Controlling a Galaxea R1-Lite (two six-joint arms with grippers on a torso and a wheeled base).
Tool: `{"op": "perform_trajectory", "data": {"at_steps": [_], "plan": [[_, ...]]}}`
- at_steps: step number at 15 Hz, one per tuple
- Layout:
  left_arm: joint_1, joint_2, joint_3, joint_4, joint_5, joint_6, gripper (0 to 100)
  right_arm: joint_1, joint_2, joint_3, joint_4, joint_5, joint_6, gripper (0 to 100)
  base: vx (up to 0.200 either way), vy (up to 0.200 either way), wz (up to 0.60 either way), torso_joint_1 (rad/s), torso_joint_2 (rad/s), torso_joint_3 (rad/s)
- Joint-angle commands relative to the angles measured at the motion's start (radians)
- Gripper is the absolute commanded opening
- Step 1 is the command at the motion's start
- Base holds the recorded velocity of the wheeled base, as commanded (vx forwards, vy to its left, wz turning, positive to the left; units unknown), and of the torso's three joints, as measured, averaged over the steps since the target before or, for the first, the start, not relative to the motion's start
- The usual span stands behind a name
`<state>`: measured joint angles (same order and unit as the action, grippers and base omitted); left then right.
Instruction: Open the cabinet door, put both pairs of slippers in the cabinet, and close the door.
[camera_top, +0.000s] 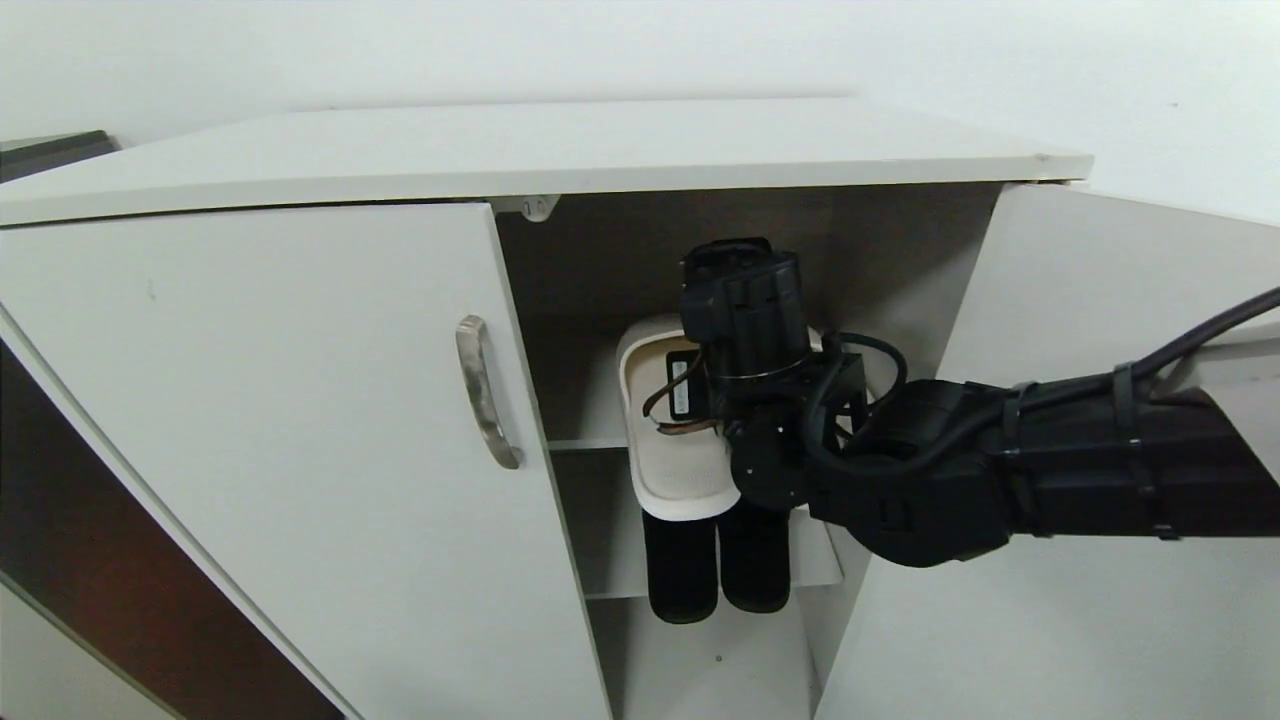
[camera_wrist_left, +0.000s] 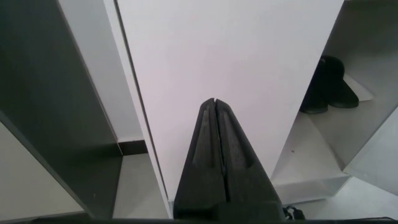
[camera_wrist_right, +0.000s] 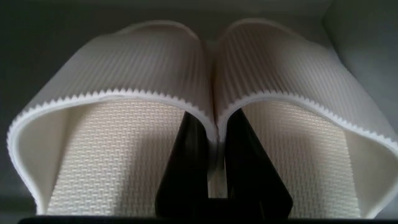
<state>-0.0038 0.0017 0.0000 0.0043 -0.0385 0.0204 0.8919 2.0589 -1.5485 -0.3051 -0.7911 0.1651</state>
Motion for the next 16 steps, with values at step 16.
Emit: {"op": "perform_trajectory", "data": {"at_steps": [16], "plan": [[0.001,0.000,0.000,0.000,0.002,-0.002,0,-0.074,0.155,-0.254,0.083,0.033,-0.019,0,0.000,0.000,0.00,0.000,0.00,0.000]]}}
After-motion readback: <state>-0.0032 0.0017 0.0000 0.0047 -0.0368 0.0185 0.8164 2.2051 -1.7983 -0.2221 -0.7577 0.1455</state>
